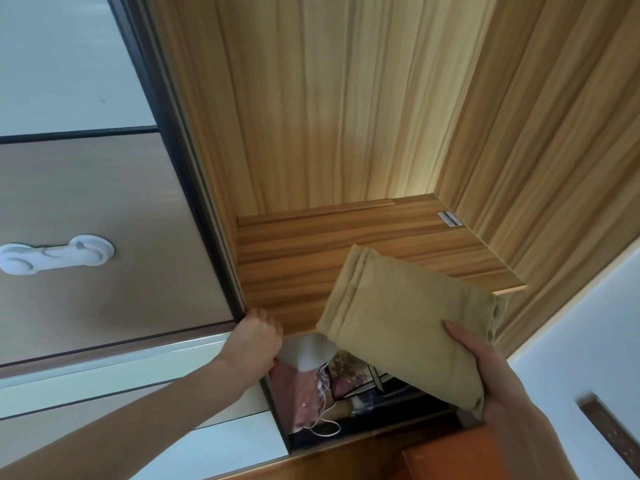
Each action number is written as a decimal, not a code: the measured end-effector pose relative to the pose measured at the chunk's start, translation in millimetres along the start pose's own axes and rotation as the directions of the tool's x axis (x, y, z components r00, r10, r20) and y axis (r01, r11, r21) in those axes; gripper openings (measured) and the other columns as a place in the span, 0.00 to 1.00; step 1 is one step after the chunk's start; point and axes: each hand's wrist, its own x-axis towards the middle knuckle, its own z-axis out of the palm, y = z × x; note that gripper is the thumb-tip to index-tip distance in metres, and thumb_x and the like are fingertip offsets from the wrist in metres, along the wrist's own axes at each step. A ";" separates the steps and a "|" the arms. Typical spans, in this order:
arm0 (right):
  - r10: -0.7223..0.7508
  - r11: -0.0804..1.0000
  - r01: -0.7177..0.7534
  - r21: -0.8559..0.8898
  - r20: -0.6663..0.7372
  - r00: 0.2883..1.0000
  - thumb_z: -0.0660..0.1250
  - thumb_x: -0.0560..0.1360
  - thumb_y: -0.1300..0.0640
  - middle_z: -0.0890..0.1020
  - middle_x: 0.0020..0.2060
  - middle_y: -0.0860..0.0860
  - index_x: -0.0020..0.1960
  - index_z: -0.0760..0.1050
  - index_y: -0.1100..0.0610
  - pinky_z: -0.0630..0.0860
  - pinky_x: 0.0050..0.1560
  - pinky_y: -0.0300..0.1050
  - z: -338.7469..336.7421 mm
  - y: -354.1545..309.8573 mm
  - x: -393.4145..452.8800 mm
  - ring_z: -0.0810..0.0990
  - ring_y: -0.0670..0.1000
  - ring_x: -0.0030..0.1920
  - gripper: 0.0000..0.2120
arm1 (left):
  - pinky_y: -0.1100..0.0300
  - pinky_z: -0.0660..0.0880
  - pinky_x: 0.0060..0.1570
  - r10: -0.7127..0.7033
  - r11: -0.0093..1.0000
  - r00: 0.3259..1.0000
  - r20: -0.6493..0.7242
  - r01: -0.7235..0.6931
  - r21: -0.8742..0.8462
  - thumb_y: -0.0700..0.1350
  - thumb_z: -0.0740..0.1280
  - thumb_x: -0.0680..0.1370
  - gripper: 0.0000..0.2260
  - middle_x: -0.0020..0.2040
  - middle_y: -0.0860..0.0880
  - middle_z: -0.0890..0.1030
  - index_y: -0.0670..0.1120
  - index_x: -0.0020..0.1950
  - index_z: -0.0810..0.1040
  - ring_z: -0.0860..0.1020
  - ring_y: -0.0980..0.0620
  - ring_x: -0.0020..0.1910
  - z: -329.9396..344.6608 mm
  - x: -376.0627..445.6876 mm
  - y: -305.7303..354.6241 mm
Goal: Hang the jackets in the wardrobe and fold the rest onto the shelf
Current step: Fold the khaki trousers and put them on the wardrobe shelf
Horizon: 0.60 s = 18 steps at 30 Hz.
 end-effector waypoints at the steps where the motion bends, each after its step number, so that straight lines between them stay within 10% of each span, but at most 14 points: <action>1: -0.001 1.000 0.001 0.001 -0.003 1.000 0.81 0.67 0.50 0.87 0.56 0.58 0.66 0.79 0.54 0.84 0.46 0.61 1.7 -2.5 2.4 0.87 0.62 0.54 0.29 | 0.49 0.72 0.57 -0.014 0.987 1.000 -0.025 0.010 -0.163 0.54 0.60 0.84 0.16 0.58 0.44 0.81 0.45 0.64 0.76 0.79 0.42 0.57 0.3 4.7 2.1; 3: 0.023 0.999 -0.023 -0.025 0.010 1.000 0.81 0.68 0.50 0.86 0.58 0.58 0.67 0.79 0.54 0.84 0.50 0.63 0.4 -6.9 11.4 0.87 0.63 0.56 0.30 | 0.49 0.77 0.51 -0.144 0.669 0.989 0.012 0.106 -0.736 0.53 0.58 0.83 0.14 0.52 0.46 0.83 0.48 0.59 0.79 0.82 0.43 0.52 -11.9 13.4 16.5; 5: 0.027 0.999 -0.026 -0.036 0.048 0.998 0.82 0.68 0.50 0.86 0.59 0.58 0.68 0.79 0.53 0.83 0.51 0.63 3.5 -15.1 17.5 0.86 0.63 0.56 0.30 | 0.46 0.79 0.52 -0.134 -0.068 0.975 0.180 0.172 -0.983 0.50 0.60 0.83 0.14 0.48 0.45 0.84 0.44 0.57 0.82 0.83 0.44 0.49 -29.4 30.9 32.3; 6: 0.042 0.998 -0.039 -0.046 0.065 0.997 0.83 0.67 0.49 0.86 0.58 0.58 0.67 0.79 0.53 0.84 0.50 0.62 5.6 -19.5 20.4 0.86 0.62 0.56 0.31 | 0.45 0.80 0.56 -0.025 -0.436 0.960 0.277 0.239 -0.868 0.48 0.61 0.85 0.13 0.49 0.44 0.85 0.43 0.60 0.82 0.84 0.43 0.50 -37.2 38.7 39.6; 8: 0.039 0.996 -0.032 -0.081 0.079 0.996 0.84 0.64 0.48 0.86 0.58 0.58 0.66 0.80 0.54 0.84 0.49 0.60 6.7 -27.6 30.3 0.87 0.62 0.56 0.33 | 0.44 0.82 0.58 0.221 -0.789 0.931 0.290 0.345 -0.508 0.48 0.59 0.88 0.17 0.53 0.40 0.86 0.39 0.64 0.82 0.86 0.39 0.51 -46.7 48.9 53.4; 13: 0.037 0.987 -0.010 -0.160 0.165 0.986 0.85 0.64 0.49 0.85 0.61 0.59 0.67 0.80 0.54 0.84 0.50 0.60 8.4 -52.3 56.6 0.85 0.63 0.59 0.34 | 0.49 0.84 0.44 0.265 -0.964 0.938 0.226 0.251 0.090 0.59 0.62 0.80 0.26 0.46 0.40 0.87 0.38 0.47 0.89 0.87 0.41 0.43 -53.9 79.6 52.8; 18: 0.082 0.967 -0.036 -0.252 0.175 0.981 0.86 0.63 0.47 0.85 0.60 0.59 0.67 0.80 0.55 0.84 0.49 0.57 2.9 -67.8 90.5 0.86 0.62 0.58 0.36 | 0.46 0.79 0.61 0.201 -0.974 0.967 0.156 0.215 -0.075 0.70 0.70 0.75 0.35 0.66 0.39 0.82 0.42 0.67 0.83 0.83 0.41 0.63 -59.4 104.3 33.4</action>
